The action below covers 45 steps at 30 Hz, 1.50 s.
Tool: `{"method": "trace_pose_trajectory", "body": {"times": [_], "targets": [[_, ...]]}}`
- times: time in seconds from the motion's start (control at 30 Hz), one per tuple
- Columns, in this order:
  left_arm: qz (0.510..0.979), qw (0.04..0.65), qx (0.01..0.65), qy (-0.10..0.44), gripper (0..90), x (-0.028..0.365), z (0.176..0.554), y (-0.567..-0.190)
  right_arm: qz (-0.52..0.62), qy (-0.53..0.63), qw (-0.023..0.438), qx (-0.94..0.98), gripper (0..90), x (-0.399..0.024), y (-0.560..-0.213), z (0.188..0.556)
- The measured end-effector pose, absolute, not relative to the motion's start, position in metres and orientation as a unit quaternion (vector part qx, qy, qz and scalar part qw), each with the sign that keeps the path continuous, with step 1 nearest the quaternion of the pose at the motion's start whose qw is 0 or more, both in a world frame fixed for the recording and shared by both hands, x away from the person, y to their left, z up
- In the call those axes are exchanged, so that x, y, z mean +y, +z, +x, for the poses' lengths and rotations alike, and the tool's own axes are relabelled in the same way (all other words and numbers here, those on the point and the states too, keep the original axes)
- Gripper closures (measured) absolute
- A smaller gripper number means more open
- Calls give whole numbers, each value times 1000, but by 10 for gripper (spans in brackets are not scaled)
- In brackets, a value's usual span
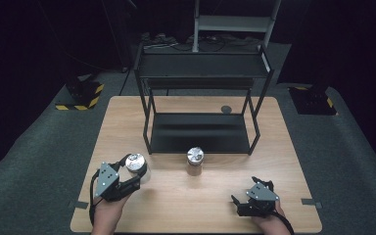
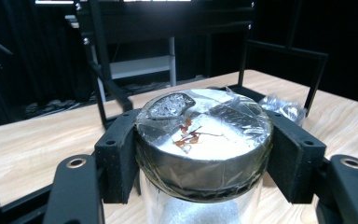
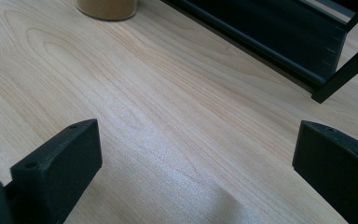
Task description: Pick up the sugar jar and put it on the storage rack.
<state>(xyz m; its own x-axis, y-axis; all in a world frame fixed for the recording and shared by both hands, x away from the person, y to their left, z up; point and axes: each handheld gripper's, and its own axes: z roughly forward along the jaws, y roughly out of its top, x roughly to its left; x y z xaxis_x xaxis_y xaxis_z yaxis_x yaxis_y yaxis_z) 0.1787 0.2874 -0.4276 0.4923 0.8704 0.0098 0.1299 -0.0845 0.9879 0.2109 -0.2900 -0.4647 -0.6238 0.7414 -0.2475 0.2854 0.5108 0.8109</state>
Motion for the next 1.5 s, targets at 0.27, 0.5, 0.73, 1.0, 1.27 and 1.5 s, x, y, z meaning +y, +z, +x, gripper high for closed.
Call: {"method": "trace_pose_trajectory", "body": {"times": [0.27, 0.5, 0.73, 1.0, 1.27, 1.5], "targets": [[660, 566, 369, 328, 344, 275, 192, -418, 314, 383, 299, 816, 4, -290, -465, 211], [658, 571, 363, 329, 344, 268, 202, -408, 314, 382, 299, 816, 4, -290, -465, 211], [654, 578, 360, 330, 344, 262, 213, -398, 314, 382, 298, 816, 4, -290, -465, 211], [651, 584, 354, 332, 344, 255, 225, -385, 315, 383, 298, 815, 4, -291, -465, 211], [647, 588, 348, 339, 344, 249, 237, -369, 316, 385, 297, 815, 3, -292, -465, 211], [643, 591, 346, 344, 344, 245, 247, -356, 315, 385, 297, 815, 4, -292, -465, 212]]}}
